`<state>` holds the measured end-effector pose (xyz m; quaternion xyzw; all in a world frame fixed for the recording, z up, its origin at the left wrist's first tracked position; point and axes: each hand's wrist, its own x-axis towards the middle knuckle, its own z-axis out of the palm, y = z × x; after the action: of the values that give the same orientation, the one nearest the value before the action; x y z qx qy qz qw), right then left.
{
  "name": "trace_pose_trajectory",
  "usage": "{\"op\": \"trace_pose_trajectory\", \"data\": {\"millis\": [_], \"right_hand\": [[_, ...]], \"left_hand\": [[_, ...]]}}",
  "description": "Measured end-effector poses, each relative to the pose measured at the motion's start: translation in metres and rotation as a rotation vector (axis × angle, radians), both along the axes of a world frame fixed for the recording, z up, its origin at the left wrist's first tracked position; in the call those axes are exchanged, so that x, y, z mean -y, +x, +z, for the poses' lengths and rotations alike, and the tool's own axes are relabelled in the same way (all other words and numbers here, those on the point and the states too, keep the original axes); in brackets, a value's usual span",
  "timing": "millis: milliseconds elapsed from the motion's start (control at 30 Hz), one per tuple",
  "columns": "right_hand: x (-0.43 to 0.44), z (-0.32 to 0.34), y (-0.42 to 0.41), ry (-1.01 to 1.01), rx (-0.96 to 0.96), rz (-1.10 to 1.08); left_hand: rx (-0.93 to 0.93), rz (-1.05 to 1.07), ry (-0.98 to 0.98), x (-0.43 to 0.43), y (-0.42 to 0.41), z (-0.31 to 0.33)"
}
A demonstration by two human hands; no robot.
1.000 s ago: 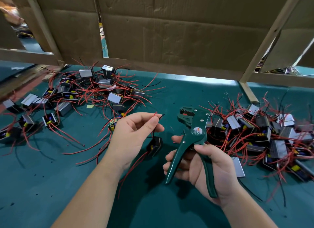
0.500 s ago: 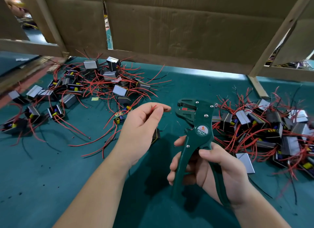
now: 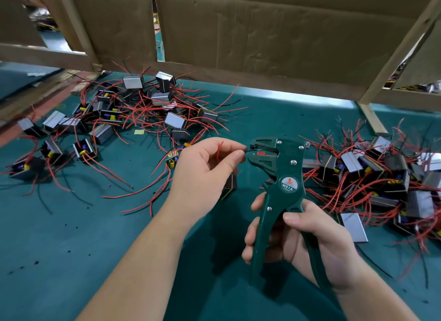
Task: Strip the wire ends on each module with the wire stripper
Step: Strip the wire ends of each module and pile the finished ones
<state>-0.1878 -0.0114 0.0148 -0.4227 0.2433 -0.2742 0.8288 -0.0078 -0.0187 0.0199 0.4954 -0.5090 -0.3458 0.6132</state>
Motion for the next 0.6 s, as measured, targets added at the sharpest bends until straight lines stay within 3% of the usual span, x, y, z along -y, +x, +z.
{"op": "trace_pose_trajectory", "data": {"millis": [233, 600], "right_hand": [[-0.0009, -0.0057, -0.0028, -0.049, -0.069, -0.043], [-0.0012, -0.0062, -0.0027, -0.060, -0.122, -0.076]], "left_hand": [[0.146, 0.039, -0.088, -0.0022, -0.0005, 0.0029], [0.075, 0.060, -0.091, -0.0018, -0.0011, 0.0023]]}}
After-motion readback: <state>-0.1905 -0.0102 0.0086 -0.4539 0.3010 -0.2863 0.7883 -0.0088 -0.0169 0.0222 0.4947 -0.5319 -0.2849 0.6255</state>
